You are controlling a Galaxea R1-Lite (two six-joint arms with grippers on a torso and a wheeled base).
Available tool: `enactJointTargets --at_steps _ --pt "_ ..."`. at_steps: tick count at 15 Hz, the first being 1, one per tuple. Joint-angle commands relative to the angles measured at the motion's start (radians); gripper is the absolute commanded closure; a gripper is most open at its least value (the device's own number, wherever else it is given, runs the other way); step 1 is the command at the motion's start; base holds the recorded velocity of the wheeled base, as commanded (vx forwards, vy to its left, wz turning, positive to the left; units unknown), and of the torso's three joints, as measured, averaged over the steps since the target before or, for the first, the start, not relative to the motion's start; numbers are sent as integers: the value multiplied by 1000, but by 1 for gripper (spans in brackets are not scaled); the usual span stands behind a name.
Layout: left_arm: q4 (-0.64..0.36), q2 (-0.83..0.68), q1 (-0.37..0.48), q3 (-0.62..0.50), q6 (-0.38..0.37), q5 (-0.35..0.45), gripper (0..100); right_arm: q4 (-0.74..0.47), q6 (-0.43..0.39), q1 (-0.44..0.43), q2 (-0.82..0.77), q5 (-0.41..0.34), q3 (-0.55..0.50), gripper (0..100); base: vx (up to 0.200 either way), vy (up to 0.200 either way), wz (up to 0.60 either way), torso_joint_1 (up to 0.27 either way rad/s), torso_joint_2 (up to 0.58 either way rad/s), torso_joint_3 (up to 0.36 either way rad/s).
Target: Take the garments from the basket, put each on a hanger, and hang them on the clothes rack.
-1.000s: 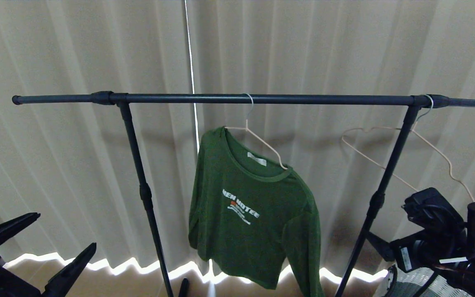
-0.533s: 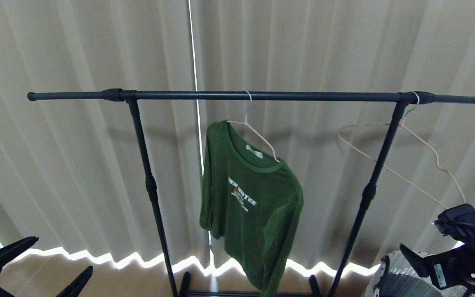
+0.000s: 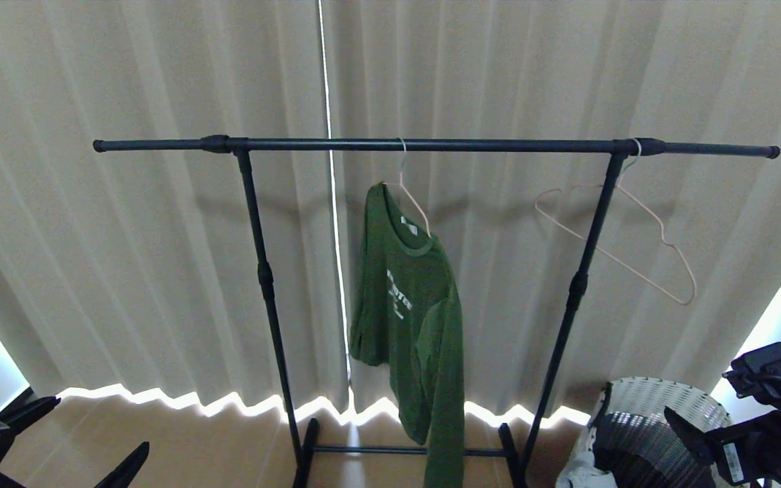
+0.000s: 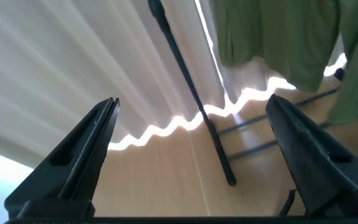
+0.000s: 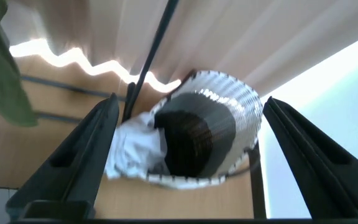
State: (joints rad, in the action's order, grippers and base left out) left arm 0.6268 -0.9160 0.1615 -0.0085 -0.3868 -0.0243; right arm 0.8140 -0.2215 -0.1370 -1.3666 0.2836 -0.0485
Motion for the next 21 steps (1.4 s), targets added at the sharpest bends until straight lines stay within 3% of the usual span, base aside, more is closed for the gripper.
enactJointTargets --at_steps 1,14,21 --pt "1 -11 -3 -1 0 0 0 1 -1 -1 12 0 2 0 0 0 0 0 0 0" --pt "1 -12 -3 -53 0 0 0 -3 -39 -1 50 0 9 0 0 0 0 -2 5 2" --pt "1 -6 -3 -50 0 0 0 -1 -44 -1 52 0 9 0 0 0 0 -202 429 225"
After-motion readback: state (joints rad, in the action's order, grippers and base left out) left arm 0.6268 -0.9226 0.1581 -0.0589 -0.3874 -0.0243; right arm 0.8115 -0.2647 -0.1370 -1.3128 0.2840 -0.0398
